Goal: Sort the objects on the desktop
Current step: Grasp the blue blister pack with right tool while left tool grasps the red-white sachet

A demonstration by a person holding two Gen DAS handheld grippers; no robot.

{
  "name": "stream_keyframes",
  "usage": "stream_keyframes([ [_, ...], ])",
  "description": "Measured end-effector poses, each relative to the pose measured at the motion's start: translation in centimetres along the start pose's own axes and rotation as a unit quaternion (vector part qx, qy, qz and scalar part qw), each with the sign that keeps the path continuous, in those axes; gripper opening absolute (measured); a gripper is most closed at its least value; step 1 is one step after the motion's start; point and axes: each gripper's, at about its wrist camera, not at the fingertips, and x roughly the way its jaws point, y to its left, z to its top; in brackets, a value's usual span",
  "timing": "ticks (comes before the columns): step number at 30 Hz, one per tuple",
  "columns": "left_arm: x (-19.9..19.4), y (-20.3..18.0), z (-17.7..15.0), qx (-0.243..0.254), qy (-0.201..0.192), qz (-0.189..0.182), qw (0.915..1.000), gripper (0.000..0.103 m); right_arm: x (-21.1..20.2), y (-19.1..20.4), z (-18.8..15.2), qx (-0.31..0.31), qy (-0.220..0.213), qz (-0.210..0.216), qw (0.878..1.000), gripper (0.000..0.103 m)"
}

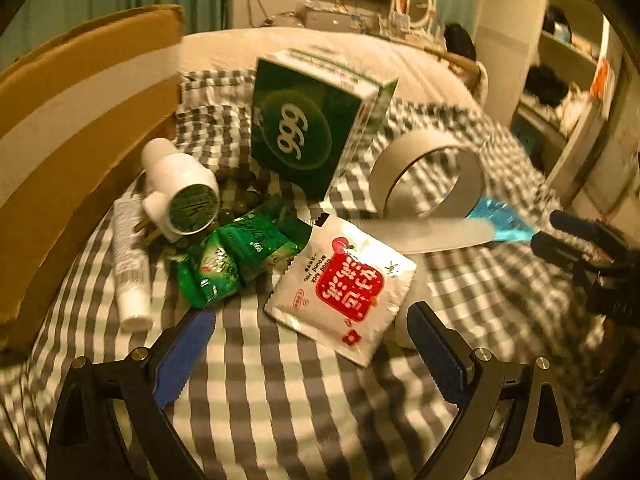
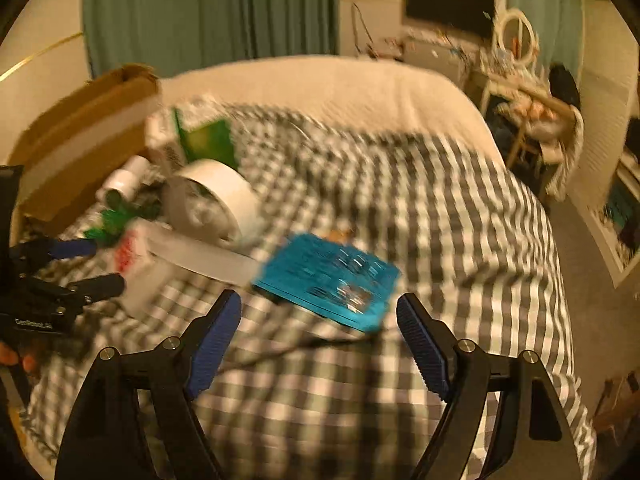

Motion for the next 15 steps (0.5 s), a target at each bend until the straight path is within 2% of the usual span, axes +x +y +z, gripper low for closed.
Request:
stream_keyframes([
  [4,1.0,0.6,0.3,-0.011,0.009,-0.019,0.9997,0.099,1.0,-1.4,0.2,0.018,0.012,0.023,1.0,0.08],
  [8,1.5,0.6,1.0,-0.004,0.016,-0.022,0.9996,0.098,2.5,-1.7,1.0,-0.034,0.038,0.047,0.998,0.083],
  [10,1.4,0.1,1.1,0.016,0.018,-0.027,0.9993,0.088,3.2,-1.7,1.4,-0.055,0.052,0.055,0.996,0.083],
  [12,1.5,-0.5,1.3,0.031,0.023,-0.025,0.999,0.072,3.4,-1.3,1.8,-0.089,0.058,0.051,0.993,0.084],
  [15,1.5,-1.2,1.2,0.04,0.029,-0.032,0.9983,0.06,3.8,-0.5,2.7,-0.147,0.047,0.023,0.988,0.087],
])
